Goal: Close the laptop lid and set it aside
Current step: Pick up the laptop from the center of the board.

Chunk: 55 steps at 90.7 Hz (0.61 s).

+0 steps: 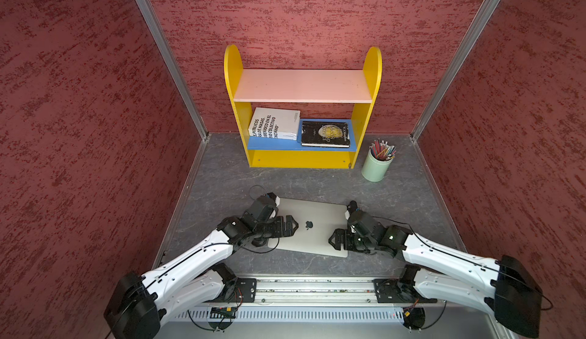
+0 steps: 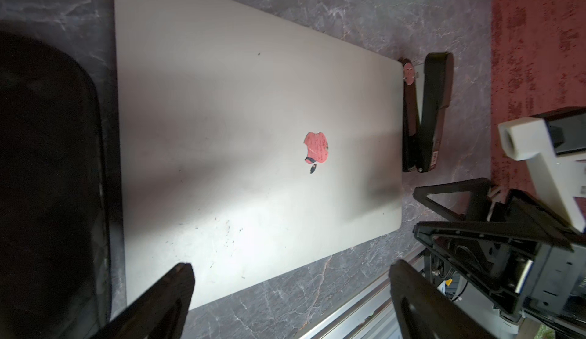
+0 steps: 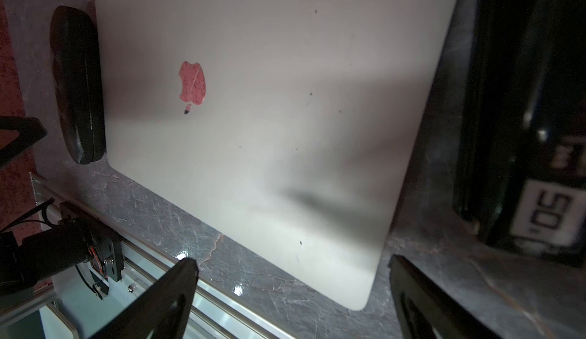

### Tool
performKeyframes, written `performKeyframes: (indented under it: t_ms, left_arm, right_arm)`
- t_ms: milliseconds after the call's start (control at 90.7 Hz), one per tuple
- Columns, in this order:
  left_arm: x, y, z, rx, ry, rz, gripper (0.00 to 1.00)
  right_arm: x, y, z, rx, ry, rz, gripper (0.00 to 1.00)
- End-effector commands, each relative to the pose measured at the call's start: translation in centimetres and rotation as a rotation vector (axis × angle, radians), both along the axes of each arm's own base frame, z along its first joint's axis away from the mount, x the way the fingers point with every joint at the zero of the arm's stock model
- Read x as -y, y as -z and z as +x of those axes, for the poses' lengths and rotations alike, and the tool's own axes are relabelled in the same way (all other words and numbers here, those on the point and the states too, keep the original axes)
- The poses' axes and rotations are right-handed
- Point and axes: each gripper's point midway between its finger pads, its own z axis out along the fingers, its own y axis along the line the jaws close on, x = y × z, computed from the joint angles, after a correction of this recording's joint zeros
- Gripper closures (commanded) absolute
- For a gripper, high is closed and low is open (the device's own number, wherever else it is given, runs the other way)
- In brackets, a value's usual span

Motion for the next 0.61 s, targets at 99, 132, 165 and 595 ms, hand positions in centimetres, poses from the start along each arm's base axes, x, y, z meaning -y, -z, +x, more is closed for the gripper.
performKeyframes:
  t_ms: [99, 132, 165, 595]
  left_arm:
    - [-0.4, 2.2, 0.1, -0.015, 0.002, 0.055, 0.0]
    - [-0.6, 2.6, 0.2, -0.02, -0.001, 0.072, 0.0]
    - [-0.8, 3.0, 0.1, -0.028, -0.003, 0.089, 0.0]
    - [-2.4, 5.4, 0.8, -0.044, -0.022, 0.226, 0.0]
  right_arm:
    - [0.6, 0.9, 0.5, 0.006, 0.045, -0.043, 0.02]
    - [0.6, 1.0, 0.5, 0.008, 0.047, -0.049, 0.02]
    - [0.8, 1.0, 0.6, 0.009, 0.051, -0.054, 0.02]
    - [1.1, 1.2, 1.1, 0.023, 0.07, -0.077, 0.02]
